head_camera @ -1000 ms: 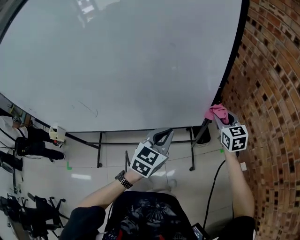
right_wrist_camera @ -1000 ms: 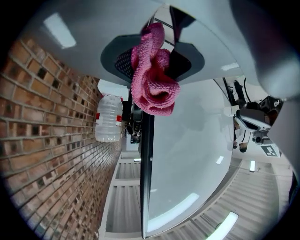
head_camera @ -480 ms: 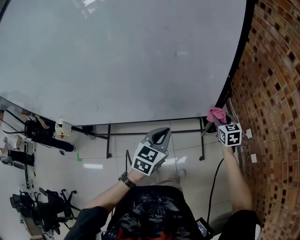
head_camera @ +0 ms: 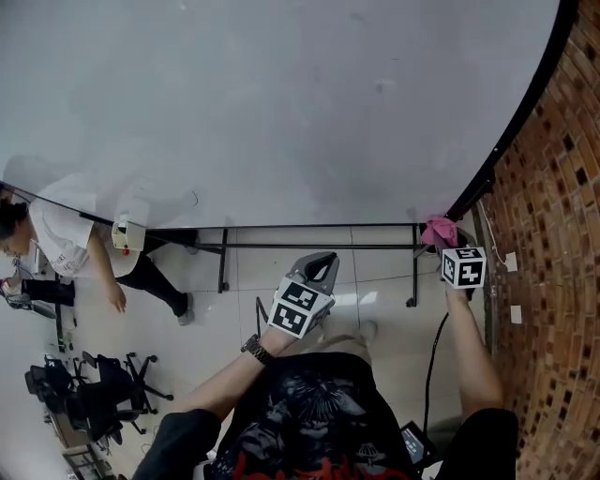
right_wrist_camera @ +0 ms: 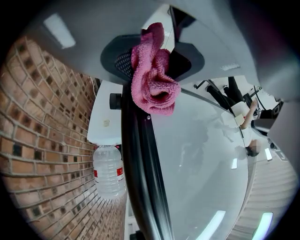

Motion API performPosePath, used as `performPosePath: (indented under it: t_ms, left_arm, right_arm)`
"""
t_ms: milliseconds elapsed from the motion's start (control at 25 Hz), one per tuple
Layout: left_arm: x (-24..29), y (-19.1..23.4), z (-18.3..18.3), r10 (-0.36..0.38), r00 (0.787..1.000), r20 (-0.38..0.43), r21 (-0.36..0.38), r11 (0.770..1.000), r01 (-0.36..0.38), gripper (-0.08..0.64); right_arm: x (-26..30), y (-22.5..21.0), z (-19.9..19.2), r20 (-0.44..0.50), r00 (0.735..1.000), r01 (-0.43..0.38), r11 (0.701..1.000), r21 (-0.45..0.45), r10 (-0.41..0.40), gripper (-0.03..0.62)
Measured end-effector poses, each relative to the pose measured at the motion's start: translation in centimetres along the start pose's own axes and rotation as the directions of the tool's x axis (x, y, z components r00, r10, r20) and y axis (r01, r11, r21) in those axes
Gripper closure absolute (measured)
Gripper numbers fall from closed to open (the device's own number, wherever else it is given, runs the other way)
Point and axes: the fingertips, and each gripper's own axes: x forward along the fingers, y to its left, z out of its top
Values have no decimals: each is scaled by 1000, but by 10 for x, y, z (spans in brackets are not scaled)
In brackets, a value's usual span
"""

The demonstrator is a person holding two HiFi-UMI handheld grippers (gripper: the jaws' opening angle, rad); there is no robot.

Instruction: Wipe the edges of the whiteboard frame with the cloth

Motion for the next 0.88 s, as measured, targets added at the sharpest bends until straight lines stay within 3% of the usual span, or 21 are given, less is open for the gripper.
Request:
performPosePath:
  t_ms: [280, 600, 880]
  left_arm:
    - [9, 21, -24, 20, 999, -31, -80, 997, -22, 557]
    - [0, 62, -51, 49, 997, -60, -161, 985, -58, 557]
    - [-21, 105, -82, 40, 999, -27, -210, 977, -45, 557]
  right_arm:
    - [22, 27, -5, -9, 1000, -12, 999, -29, 12, 465]
    - [47, 106, -2, -31, 994, -103, 991, -82, 100, 465]
    - [86, 169, 2, -64, 994, -100, 986, -131, 92, 465]
